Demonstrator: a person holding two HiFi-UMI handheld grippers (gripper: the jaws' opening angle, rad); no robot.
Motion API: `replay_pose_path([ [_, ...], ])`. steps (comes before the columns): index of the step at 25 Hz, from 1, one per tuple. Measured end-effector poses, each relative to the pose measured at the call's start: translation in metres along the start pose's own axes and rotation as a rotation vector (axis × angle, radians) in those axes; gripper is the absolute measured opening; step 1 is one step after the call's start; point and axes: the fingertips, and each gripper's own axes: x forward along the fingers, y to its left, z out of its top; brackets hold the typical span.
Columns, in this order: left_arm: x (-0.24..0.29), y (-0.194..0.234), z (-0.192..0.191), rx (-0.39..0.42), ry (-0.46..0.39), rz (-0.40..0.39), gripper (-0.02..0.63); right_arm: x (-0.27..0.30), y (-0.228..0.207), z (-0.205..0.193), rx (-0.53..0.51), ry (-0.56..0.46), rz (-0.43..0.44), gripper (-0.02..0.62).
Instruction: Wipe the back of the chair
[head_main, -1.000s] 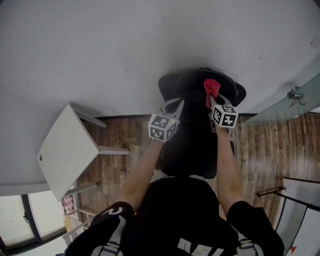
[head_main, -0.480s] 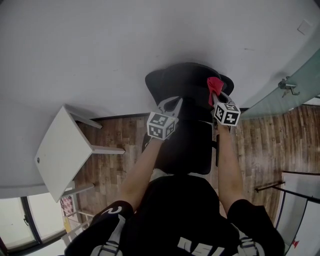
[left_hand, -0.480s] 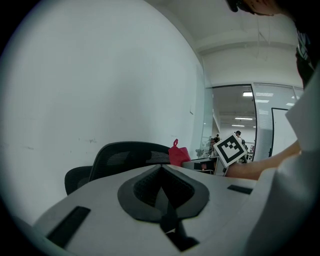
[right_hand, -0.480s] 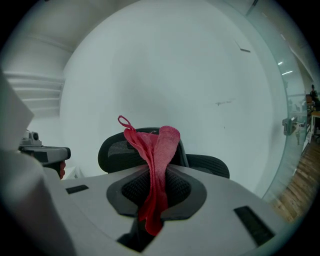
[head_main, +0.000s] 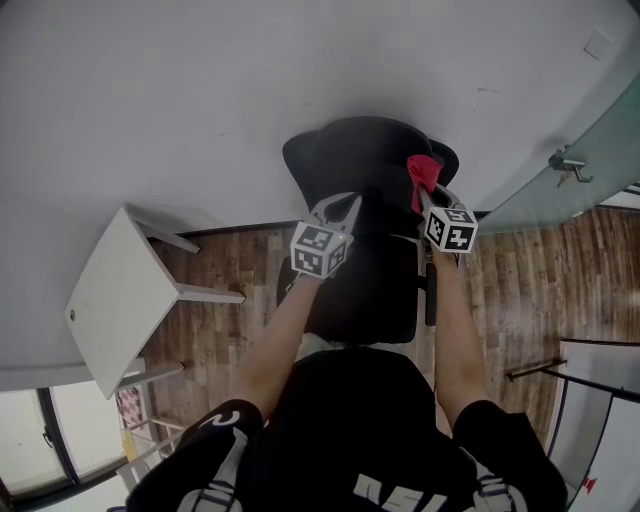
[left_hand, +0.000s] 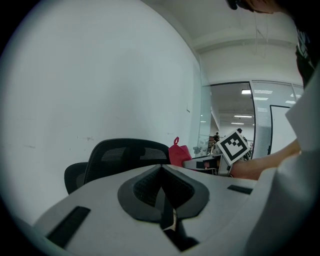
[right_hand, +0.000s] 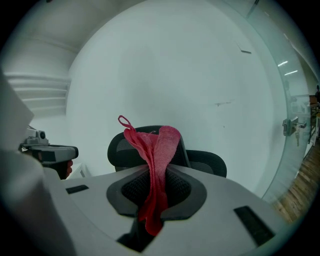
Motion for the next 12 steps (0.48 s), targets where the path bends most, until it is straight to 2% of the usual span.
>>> replay_pose_path([
  [12, -0.049, 0.053, -0.021, -0.022, 0.008, 0.121, 0.023, 0.027, 0.086, -0.029, -0.076, 0.049, 0.176, 0.072],
])
